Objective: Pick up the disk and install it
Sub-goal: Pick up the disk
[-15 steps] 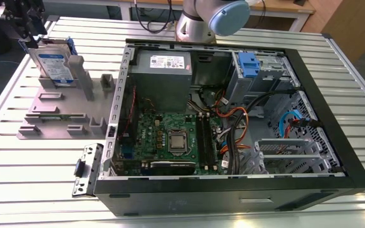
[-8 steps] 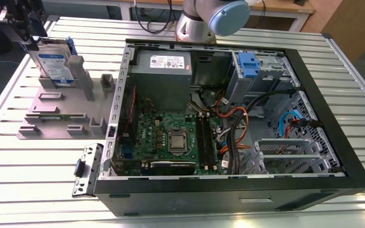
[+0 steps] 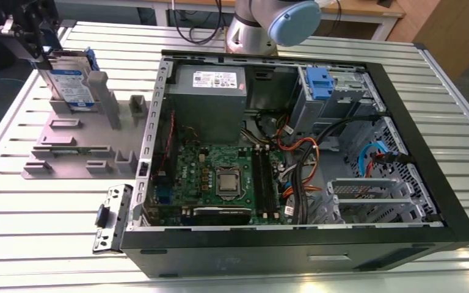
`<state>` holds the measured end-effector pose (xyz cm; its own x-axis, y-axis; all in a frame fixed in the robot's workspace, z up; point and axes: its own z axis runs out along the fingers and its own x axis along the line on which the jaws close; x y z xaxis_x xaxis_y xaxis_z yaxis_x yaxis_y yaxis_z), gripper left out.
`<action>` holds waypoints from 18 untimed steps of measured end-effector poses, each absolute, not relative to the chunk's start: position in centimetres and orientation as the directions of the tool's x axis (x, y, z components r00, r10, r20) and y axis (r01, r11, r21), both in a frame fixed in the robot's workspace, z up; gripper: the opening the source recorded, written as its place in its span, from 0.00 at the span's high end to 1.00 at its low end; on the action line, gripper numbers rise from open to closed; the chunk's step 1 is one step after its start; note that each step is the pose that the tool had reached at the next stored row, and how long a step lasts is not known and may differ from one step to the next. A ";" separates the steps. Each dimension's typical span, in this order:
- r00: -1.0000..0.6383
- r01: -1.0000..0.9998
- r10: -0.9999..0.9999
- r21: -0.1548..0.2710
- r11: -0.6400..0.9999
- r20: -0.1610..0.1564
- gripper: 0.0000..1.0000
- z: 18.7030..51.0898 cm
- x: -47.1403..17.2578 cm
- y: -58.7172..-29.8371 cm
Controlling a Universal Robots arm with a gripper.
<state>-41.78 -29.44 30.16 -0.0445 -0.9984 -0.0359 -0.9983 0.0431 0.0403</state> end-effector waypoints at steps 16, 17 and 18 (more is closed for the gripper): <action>-0.039 -0.998 -0.999 0.041 0.037 -0.036 0.42 28.5 -42.0 -29.4; -0.039 -0.998 -0.999 0.040 0.037 -0.036 0.42 28.5 -42.0 -29.4; -0.039 -0.998 -0.999 0.040 0.037 -0.036 0.42 28.5 -42.0 -29.4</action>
<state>-42.00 -29.44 28.54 -0.0388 -0.9986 -0.0359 -0.9985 0.0374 0.0405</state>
